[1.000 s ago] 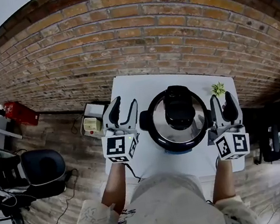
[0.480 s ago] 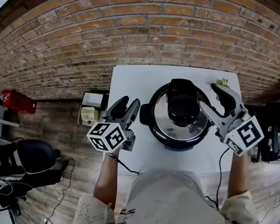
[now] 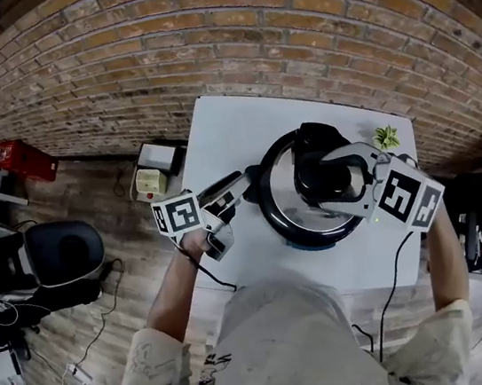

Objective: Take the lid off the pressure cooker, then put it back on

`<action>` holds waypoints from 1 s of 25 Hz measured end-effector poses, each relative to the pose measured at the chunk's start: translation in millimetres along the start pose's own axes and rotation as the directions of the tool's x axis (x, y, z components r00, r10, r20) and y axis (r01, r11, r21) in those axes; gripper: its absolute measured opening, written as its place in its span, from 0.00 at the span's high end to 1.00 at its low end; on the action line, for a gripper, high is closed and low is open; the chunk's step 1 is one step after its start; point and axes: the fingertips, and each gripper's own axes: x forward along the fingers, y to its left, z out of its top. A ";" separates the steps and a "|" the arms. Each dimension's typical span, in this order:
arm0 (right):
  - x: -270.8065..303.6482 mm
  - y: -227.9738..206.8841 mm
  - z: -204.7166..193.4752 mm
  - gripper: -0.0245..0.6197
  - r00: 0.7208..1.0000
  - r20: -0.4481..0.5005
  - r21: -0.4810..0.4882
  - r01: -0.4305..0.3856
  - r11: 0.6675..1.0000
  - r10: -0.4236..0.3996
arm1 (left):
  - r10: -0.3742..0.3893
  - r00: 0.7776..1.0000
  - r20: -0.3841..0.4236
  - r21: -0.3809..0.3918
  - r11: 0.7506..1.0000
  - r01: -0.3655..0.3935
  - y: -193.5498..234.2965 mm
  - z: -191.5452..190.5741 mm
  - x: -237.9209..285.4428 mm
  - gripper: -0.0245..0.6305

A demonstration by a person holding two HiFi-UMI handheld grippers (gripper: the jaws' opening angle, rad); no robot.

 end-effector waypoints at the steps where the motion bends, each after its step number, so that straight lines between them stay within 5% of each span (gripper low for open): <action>1: 4.4 -1.1 -3.2 0.52 0.999 -0.038 -0.011 -0.022 1.000 0.022 | -0.013 1.000 0.002 -0.037 0.999 0.013 2.1 -3.1 1.2 0.63; 6: 14.6 -13.1 -11.5 0.47 0.975 -0.202 -0.003 -0.095 0.995 0.092 | -0.108 0.992 0.064 -0.175 0.978 0.117 -3.3 -9.7 9.6 0.63; 10: 29.6 -7.8 -36.0 0.44 0.898 -0.397 0.041 -0.191 0.981 0.191 | -0.137 0.982 0.129 -0.275 0.947 0.168 -7.3 -12.8 13.9 0.68; 11: 32.5 -8.4 -38.7 0.46 0.884 -0.418 0.049 -0.210 0.976 0.211 | -0.129 0.982 0.141 -0.288 0.943 0.165 -5.2 -12.8 14.2 0.77; 14: 33.8 -9.7 -39.0 0.45 0.867 -0.448 0.047 -0.221 0.974 0.218 | -0.133 0.975 0.180 -0.340 0.921 0.189 -2.7 -11.7 14.3 0.83; 21: 32.1 -1.2 -38.8 0.45 0.830 -0.502 0.028 -0.264 0.964 0.242 | -0.134 0.972 0.193 -0.358 0.913 0.197 -3.0 -13.5 14.2 0.84; 25: 33.6 -6.1 -37.9 0.45 0.847 -0.478 0.023 -0.253 0.967 0.233 | -0.133 0.971 0.201 -0.358 0.912 0.199 -4.4 -12.2 14.7 0.84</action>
